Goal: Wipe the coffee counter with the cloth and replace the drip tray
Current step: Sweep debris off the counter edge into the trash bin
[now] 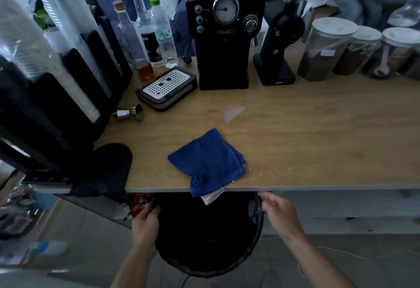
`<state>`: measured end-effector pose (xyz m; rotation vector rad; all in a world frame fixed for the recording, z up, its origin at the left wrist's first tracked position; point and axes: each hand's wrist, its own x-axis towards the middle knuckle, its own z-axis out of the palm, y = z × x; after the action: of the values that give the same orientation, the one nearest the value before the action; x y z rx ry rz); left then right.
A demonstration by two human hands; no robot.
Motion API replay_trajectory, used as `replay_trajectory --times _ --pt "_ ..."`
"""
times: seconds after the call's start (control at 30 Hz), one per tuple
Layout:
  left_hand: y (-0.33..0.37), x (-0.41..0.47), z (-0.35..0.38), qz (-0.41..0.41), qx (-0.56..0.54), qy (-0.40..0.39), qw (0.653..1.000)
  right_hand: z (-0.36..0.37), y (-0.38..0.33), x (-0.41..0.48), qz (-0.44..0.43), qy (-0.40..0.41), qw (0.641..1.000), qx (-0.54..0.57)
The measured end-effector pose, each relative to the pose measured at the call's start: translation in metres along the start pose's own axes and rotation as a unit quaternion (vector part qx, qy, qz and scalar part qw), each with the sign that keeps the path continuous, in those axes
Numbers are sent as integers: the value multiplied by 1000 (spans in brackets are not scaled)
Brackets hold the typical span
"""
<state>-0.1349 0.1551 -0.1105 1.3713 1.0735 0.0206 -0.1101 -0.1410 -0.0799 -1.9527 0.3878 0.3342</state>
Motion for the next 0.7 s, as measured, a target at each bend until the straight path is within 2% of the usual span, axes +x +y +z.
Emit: replay_trajectory --times 0.1,0.17,0.23,0.3,0.4,0.47,0.53,0.63,0.7 --pt "6 0 9 18 12 0 1000 -5 -1 2 10 -36 999 -33" --pt "9 6 12 21 26 4 999 -12 -12 -2 3 -71 992 -107" --pt "5 14 15 15 32 3 999 -22 -30 -10 -30 -59 983 -170" --pt "1 13 19 7 16 2 1000 -30 -55 -16 -120 2 981 -154" --pt "-9 19 22 -19 -18 4 1000 -16 -103 -9 -304 71 943 -114" --pt "-16 23 24 -26 -47 -6 999 9 -129 7 -356 43 920 -160" --pt "-9 15 23 -31 -72 -21 997 41 -137 27 -381 -27 891 -246" --pt "-2 12 24 -37 -97 -41 994 71 -131 53 -365 -111 839 -387" --pt "0 14 22 -41 -106 -46 992 80 -127 64 -351 -127 822 -431"
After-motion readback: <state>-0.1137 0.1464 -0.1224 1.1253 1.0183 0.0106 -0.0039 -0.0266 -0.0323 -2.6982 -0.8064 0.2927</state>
